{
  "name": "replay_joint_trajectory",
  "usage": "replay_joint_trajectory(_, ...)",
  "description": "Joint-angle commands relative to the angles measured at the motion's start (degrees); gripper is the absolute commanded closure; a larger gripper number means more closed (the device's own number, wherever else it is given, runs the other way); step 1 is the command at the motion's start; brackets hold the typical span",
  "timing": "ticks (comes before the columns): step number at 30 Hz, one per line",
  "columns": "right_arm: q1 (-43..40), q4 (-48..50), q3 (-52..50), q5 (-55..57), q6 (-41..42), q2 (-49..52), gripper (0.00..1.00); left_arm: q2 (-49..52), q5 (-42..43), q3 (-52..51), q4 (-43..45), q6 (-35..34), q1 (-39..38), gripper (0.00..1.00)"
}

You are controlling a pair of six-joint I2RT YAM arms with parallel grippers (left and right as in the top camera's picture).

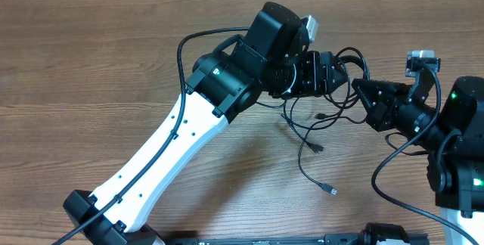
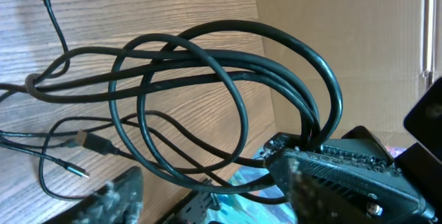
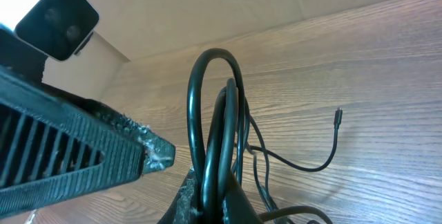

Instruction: Untangle cables

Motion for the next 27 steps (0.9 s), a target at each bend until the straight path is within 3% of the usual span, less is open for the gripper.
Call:
replay_joint_trajectory(1, -0.28, 0.44, 0.20, -0.74, 0.04, -0.33, 0.96, 0.98, -0.76, 0.96, -0.13, -2.01, -0.37, 0.35)
replay_joint_trajectory(8, -0.28, 0.81, 0.20, -3.48, -0.02, -0.33, 0.96, 2.73, -1.42, 0.96, 0.20, -4.94, -0.55, 0.49)
replay_joint_trajectory(21, -0.28, 0.48, 0.20, -5.66, -0.44, -0.33, 0.96, 3.30, -2.45, 0.96, 5.66, -5.29, -1.11, 0.47)
replay_joint_trajectory(27, -0.28, 0.42, 0.20, -5.66, -0.44, -0.33, 0.96, 3.30, -2.62, 0.96, 5.44, -5.25, -1.57, 0.56)
